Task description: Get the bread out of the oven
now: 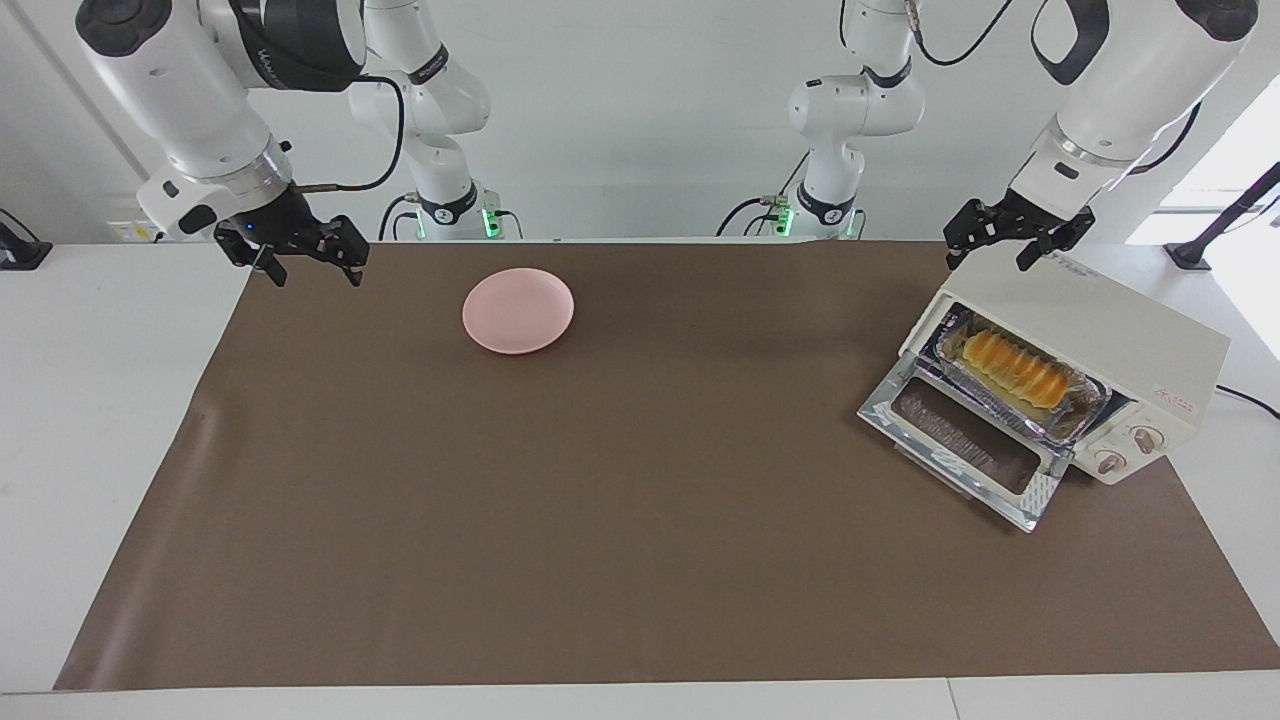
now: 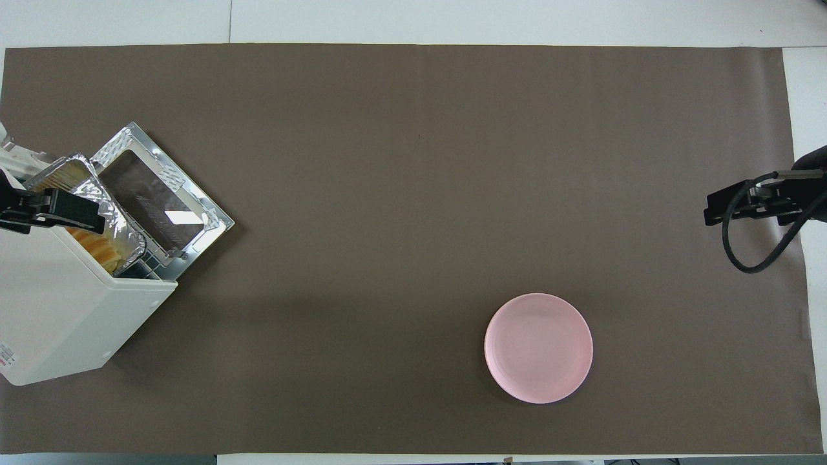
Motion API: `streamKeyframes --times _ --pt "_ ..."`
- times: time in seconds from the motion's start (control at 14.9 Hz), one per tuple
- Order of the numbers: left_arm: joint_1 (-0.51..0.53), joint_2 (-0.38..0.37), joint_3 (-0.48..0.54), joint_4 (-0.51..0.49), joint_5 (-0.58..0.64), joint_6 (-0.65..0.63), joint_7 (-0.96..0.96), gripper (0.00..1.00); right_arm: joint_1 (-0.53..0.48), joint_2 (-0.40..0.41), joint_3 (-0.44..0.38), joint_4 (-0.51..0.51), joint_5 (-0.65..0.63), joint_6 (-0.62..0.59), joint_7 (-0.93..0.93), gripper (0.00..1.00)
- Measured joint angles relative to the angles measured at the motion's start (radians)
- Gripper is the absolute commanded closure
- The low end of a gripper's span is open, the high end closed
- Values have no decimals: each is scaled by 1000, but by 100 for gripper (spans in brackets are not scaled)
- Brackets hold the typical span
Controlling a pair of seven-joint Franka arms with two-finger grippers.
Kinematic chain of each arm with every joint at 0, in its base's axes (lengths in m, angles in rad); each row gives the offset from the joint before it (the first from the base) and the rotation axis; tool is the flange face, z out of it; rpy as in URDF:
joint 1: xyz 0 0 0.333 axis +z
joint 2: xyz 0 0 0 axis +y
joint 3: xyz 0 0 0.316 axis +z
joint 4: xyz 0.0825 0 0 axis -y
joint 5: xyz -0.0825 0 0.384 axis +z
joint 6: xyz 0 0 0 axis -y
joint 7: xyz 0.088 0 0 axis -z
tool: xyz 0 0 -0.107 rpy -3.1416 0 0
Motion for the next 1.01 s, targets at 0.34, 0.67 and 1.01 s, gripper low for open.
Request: streamKeyframes --times 0.34,0.67,1.01 --pt "-28 79 -10 26 90 66 -189 0 0 0 0 0 0 0 0 0" --pt "-33 324 -6 157 156 143 -488 0 0 0 0 0 0 0 0 0" --pt "-25 387 6 107 178 284 -712 0 0 0 0 0 0 0 0 0"
